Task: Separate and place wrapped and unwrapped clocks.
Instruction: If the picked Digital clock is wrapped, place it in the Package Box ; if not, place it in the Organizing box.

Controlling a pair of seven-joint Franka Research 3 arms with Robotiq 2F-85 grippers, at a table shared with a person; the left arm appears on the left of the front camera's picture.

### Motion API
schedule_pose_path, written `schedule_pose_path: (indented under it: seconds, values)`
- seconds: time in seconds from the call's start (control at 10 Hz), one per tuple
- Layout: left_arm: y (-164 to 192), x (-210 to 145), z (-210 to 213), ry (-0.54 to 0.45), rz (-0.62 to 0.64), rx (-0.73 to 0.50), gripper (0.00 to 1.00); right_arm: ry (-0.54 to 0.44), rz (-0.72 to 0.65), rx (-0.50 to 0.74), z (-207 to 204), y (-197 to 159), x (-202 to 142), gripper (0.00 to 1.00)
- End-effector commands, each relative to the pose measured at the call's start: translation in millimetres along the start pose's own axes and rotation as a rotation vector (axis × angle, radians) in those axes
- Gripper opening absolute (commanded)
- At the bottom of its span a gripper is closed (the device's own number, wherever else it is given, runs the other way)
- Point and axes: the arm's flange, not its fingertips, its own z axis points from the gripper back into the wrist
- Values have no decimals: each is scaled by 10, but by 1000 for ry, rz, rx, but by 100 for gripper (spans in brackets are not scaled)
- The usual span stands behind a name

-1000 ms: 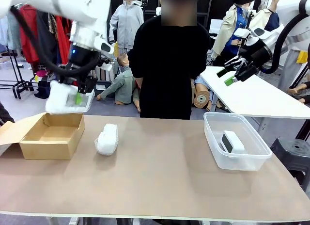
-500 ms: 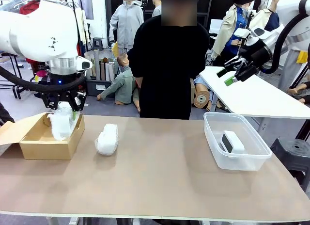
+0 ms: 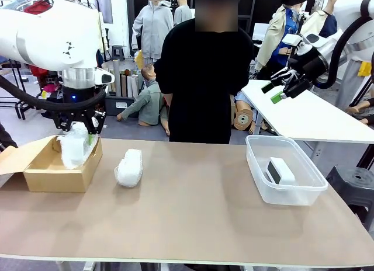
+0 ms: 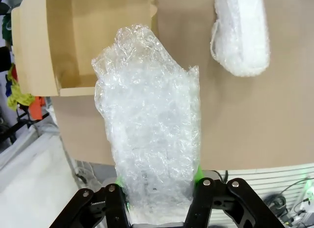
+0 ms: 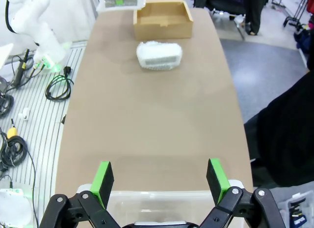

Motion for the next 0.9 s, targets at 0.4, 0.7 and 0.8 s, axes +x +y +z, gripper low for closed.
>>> schedule_pose_path:
  seconds: [0.4,0.7,0.8]
  values:
    - [392,513,-121,-101,-15,2,0,1,2,0,12,15,10,100]
    - [787,968,-340,-129,36,-9,0,1,2,0,12,15,10,100]
    - [914,1093,-424,-153,23,0,0,1,2,0,12,15,10,100]
